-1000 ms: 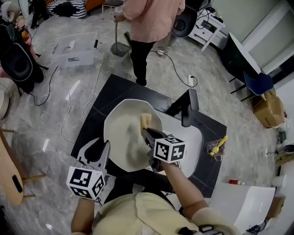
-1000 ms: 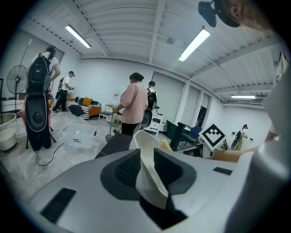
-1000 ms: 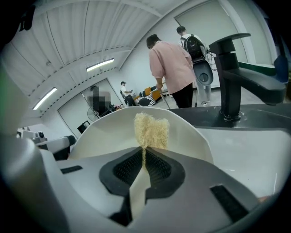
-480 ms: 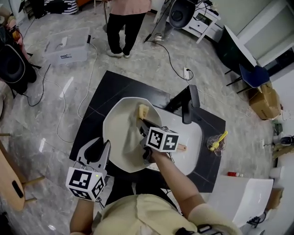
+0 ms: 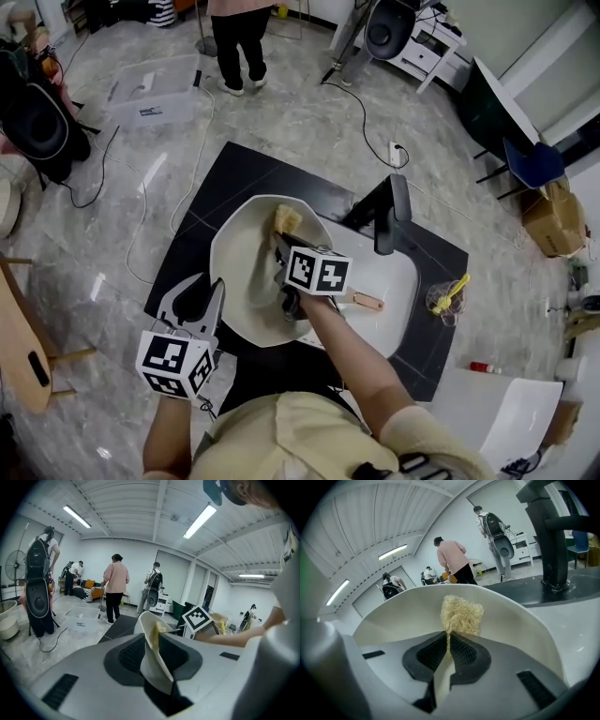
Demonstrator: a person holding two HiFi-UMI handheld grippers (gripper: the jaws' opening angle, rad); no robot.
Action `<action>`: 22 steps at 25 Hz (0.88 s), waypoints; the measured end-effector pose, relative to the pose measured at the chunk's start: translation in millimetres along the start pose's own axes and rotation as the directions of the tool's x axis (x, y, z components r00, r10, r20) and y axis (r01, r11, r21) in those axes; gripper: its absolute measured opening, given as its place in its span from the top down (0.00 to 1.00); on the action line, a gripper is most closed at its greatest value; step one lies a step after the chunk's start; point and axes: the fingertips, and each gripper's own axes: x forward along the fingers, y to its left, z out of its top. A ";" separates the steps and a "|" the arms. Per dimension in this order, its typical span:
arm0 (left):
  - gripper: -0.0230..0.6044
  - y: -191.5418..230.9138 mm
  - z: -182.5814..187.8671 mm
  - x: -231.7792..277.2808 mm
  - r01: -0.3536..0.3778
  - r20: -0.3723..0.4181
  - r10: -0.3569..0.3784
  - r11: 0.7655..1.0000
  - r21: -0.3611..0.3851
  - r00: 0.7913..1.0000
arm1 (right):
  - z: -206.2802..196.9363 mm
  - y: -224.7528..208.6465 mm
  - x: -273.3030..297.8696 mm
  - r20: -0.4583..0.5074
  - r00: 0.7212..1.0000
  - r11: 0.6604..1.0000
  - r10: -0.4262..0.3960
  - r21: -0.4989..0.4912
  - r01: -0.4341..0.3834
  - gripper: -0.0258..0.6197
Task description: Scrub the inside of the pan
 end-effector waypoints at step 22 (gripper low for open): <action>0.83 0.7 -6.1 -11.3 -0.055 -0.027 0.054 0.998 -0.030 0.998 | -6.8 85.3 5.9 -0.086 0.969 0.957 0.232 -0.157 -0.243 0.91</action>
